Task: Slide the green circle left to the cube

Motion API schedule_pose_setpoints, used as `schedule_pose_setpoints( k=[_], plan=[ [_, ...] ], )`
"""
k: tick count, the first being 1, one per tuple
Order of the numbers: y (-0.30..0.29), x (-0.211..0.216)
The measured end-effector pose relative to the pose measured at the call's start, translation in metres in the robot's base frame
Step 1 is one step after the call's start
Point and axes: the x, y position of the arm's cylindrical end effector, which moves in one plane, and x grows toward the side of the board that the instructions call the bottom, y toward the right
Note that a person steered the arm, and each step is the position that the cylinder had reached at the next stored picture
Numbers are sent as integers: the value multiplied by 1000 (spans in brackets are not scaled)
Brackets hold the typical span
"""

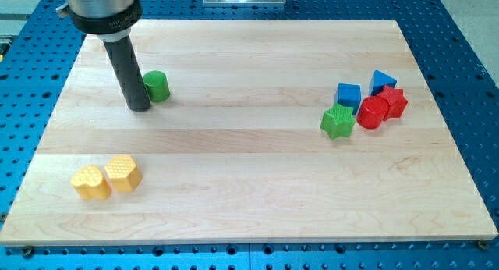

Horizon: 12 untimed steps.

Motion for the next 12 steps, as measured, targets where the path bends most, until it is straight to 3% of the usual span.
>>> schedule_pose_setpoints(
  k=[7,11,12],
  plan=[
    [1,4],
    [61,4],
    [91,-17]
  ],
)
